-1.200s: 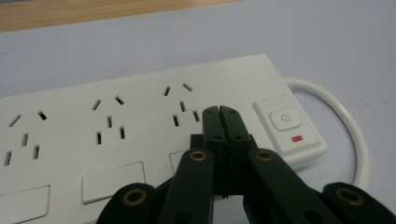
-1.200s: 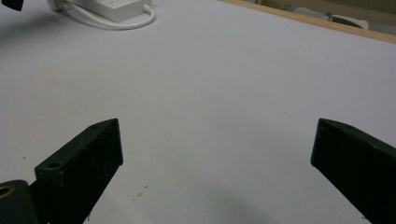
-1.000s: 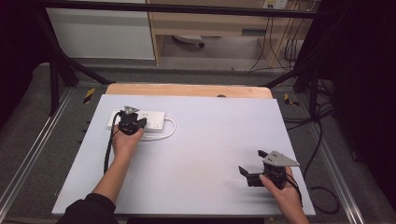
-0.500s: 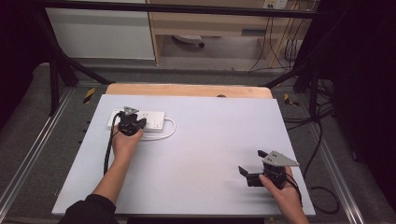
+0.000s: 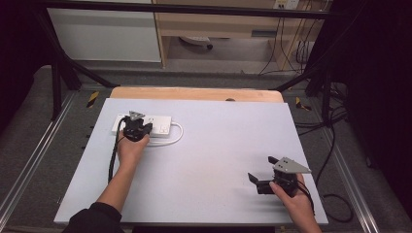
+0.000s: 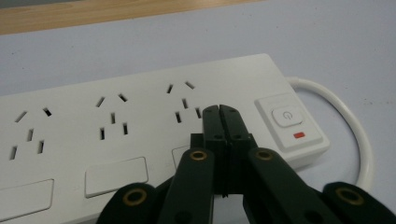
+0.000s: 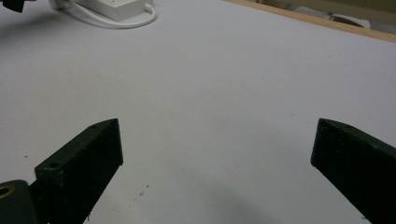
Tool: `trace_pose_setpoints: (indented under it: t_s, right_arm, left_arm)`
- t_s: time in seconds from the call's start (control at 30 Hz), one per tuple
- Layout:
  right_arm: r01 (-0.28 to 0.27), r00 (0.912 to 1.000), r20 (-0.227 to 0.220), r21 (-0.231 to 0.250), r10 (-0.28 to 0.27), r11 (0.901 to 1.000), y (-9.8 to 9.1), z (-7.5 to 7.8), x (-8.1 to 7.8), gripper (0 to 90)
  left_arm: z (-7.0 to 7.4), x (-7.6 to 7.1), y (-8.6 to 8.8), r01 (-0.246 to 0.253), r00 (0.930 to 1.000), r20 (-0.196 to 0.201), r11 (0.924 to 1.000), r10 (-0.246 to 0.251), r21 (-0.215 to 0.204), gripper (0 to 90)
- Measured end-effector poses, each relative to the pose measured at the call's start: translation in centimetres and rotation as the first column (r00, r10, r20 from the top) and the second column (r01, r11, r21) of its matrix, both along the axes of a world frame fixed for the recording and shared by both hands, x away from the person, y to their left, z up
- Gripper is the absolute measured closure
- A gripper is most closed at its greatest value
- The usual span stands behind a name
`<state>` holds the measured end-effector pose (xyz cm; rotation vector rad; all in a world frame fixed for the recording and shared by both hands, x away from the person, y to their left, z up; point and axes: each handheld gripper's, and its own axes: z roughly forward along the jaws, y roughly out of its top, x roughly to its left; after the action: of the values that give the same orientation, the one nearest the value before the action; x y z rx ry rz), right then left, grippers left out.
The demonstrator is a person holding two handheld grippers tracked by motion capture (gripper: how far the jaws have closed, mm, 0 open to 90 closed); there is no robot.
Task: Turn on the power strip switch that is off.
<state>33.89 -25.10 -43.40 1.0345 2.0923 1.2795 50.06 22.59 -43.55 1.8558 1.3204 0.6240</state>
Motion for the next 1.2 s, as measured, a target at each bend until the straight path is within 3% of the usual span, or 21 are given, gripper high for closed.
trace_pose_setpoints:
  t_s: [0.27, 0.37, 0.47, 0.57, 1.0, 1.2]
  right_arm:
    - [-0.003, 1.0, -0.003, 0.002, 0.003, 1.0, 0.0, 0.0, 0.0, 2.7]
    - [-0.004, 1.0, -0.003, 0.002, 0.004, 1.0, 0.0, 0.0, 0.0, 2.7]
    - [-0.002, 1.0, -0.002, -0.001, 0.002, 1.0, 0.0, 0.0, 0.0, 2.7]
    - [0.0, 1.0, -0.002, 0.003, 0.0, 1.0, -0.1, 0.0, 0.0, 2.7]
    - [0.001, 1.0, -0.003, 0.004, -0.001, 1.0, -0.2, 0.0, 0.0, 2.7]
    - [0.002, 1.0, -0.003, 0.004, -0.002, 1.0, -0.2, 0.0, 0.0, 2.7]
  left_arm:
    - [0.0, 0.0, -0.3, 0.002, 1.0, -0.001, 0.9997, -0.002, 0.026, 90.0]
    - [-0.2, -0.1, -0.8, 0.015, 0.9999, 0.001, 0.9998, -0.015, 0.013, 90.0]
    - [-0.3, -0.1, -1.5, 0.006, 0.9996, 0.026, 0.9984, -0.008, 0.055, 90.0]
    - [-0.4, 0.0, -1.8, 0.01, 0.9996, 0.025, 0.9995, -0.01, 0.031, 90.0]
    - [-0.4, 0.0, -1.2, 0.019, 0.9997, 0.016, 0.9998, -0.019, -0.002, 90.0]
    - [-0.3, -0.1, -1.0, 0.021, 0.9997, 0.014, 0.9998, -0.021, 0.0, 90.0]
